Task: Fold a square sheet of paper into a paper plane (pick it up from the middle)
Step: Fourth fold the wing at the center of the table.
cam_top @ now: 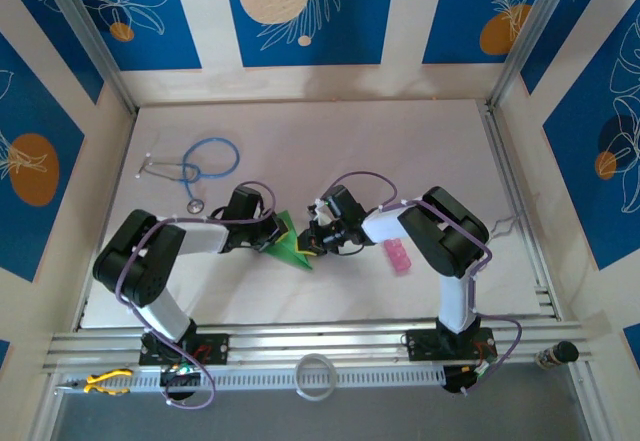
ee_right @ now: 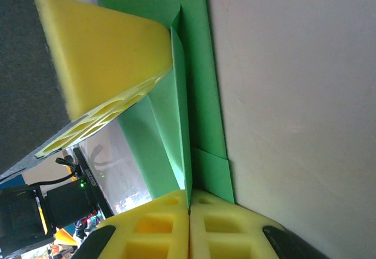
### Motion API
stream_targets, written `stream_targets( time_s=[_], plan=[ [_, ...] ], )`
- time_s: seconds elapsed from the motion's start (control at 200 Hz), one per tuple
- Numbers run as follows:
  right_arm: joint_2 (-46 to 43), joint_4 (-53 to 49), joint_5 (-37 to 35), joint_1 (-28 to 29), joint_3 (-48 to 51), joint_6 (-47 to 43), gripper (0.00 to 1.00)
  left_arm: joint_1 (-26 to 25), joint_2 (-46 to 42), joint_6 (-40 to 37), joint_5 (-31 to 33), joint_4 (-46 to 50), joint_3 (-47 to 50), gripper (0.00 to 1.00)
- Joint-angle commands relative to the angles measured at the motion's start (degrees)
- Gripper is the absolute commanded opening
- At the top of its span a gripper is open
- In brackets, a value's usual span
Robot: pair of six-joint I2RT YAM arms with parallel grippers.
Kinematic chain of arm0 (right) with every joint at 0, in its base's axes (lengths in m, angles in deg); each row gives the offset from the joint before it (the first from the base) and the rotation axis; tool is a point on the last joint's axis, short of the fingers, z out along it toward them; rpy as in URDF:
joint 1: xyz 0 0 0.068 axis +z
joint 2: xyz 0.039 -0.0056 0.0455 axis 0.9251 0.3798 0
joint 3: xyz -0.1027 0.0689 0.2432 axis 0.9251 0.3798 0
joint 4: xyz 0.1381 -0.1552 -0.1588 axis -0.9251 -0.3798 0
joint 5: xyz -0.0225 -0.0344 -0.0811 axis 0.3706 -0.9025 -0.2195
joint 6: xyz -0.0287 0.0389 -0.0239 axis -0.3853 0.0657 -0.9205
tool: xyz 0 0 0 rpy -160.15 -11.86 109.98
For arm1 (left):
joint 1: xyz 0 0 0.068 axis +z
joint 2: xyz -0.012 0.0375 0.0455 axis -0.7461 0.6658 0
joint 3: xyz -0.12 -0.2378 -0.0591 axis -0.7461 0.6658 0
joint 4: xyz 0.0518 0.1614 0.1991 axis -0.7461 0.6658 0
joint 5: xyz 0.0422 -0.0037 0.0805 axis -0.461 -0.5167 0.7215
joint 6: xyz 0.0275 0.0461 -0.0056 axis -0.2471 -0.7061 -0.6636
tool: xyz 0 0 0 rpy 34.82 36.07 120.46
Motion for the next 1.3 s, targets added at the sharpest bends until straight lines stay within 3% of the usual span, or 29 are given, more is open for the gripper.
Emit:
stream_targets(
  time_s=[0.0,0.34,0.66,1.296],
  plan=[
    [0.8,-6.4,-4.5,0.5,0.0,-1.9,0.09,-0.4,2.0,-2.1,0.9,2.3,-0.5,0.07],
    [-3.4,-12.9,-6.5,2.2,-0.3,-5.0,0.15,-0.4,3.4,-3.6,0.3,3.7,-1.0,0.06],
    [-6.0,-14.7,-7.1,2.3,1.7,-5.8,0.14,-0.4,3.4,-4.0,0.4,4.3,-1.2,0.06],
    [-7.6,-19.7,-2.7,1.6,2.4,-9.7,0.14,-0.4,3.4,-4.1,0.5,4.8,-1.2,0.05]
  ],
)
